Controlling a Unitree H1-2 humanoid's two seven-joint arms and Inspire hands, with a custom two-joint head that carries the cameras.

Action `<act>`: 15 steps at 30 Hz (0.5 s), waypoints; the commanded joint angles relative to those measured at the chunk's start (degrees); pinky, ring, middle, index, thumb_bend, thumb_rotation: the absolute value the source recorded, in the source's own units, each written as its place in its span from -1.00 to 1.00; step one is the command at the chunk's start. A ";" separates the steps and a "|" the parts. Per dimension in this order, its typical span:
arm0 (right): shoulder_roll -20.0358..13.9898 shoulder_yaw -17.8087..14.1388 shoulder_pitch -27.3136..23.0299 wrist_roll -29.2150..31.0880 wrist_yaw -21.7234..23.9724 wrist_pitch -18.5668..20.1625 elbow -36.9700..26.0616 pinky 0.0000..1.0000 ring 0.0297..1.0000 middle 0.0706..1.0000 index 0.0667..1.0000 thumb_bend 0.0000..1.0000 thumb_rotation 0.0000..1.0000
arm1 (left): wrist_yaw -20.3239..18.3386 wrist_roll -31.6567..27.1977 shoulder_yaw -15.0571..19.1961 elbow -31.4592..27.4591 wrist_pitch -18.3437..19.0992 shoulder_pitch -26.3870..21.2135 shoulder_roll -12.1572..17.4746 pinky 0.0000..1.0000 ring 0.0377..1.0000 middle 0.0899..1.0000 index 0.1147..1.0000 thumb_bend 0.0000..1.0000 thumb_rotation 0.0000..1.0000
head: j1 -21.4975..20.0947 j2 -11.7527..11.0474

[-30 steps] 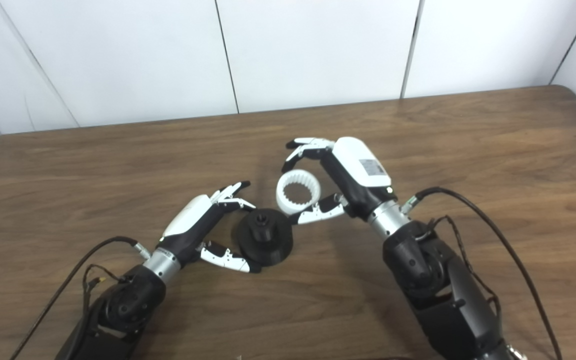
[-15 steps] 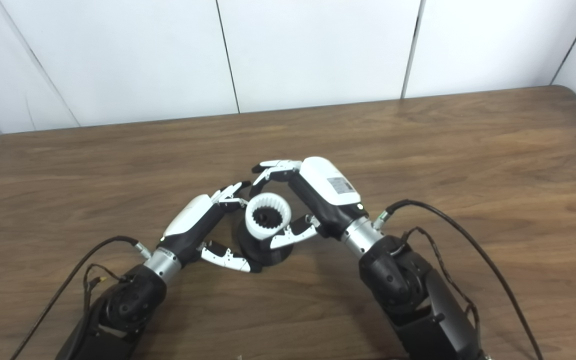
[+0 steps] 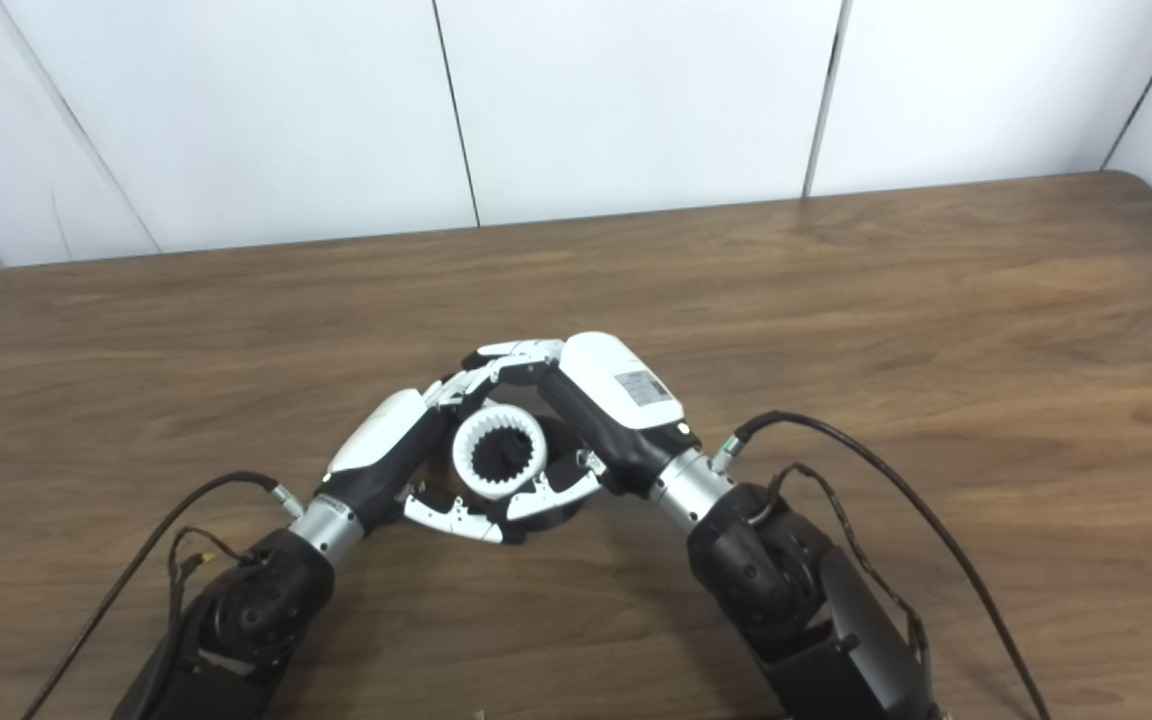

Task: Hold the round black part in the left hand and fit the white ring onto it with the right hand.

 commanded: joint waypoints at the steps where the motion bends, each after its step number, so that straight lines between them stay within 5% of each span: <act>1: 0.40 -0.07 -1.55 -0.33 -0.36 -1.46 -0.20 0.67 0.63 0.59 -0.09 0.04 -0.71 | -0.93 0.52 -0.57 -1.17 0.08 -0.78 -0.02 1.00 1.00 1.00 0.18 0.93 -0.36 | 0.02 0.06; 15: 0.14 -1.42 -2.78 -1.23 -0.47 -1.14 1.16 0.67 0.63 0.60 -0.09 0.04 -0.71 | -0.99 -0.56 -0.27 -0.39 -0.72 -0.73 0.28 1.00 1.00 1.00 0.14 0.92 -0.35 | -0.98 0.00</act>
